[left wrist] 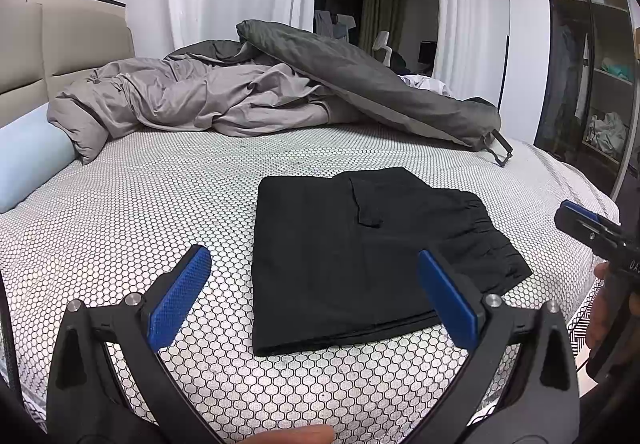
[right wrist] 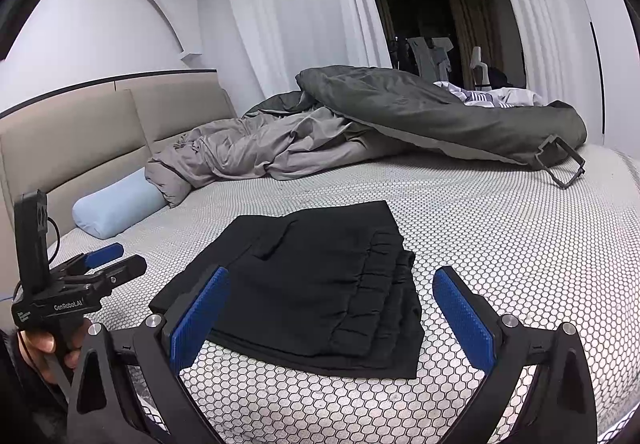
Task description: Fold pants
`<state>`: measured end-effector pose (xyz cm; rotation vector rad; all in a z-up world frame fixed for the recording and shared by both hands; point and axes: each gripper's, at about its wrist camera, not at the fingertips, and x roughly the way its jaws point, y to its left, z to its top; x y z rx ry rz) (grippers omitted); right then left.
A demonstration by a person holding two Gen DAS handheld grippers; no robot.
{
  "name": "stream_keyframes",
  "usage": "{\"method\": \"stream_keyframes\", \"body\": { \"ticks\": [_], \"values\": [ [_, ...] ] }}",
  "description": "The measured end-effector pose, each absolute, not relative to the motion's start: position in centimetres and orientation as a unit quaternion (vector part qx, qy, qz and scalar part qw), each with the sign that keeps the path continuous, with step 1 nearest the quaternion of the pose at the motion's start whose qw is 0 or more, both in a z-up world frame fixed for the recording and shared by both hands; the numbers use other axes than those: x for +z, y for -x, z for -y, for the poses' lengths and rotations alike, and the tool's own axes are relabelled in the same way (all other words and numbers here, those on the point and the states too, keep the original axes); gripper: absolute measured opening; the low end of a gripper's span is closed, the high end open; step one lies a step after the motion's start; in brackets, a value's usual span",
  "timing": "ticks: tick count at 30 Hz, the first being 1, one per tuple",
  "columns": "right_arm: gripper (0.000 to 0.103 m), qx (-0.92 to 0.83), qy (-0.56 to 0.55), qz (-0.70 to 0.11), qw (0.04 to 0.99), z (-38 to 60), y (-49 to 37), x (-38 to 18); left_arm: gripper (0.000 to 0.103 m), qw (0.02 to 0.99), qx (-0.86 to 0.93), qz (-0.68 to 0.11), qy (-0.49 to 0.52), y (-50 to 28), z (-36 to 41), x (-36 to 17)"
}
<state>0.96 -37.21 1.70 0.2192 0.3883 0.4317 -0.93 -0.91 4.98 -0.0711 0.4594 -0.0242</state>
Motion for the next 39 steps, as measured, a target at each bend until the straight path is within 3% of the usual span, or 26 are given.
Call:
{"method": "stream_keyframes", "body": {
  "ticks": [39],
  "values": [
    [0.103, 0.216, -0.099, -0.189, 0.953, 37.69, -1.14, 1.84, 0.102, 0.972, -0.014, -0.23, 0.033, 0.49, 0.52, 4.63]
  ]
}}
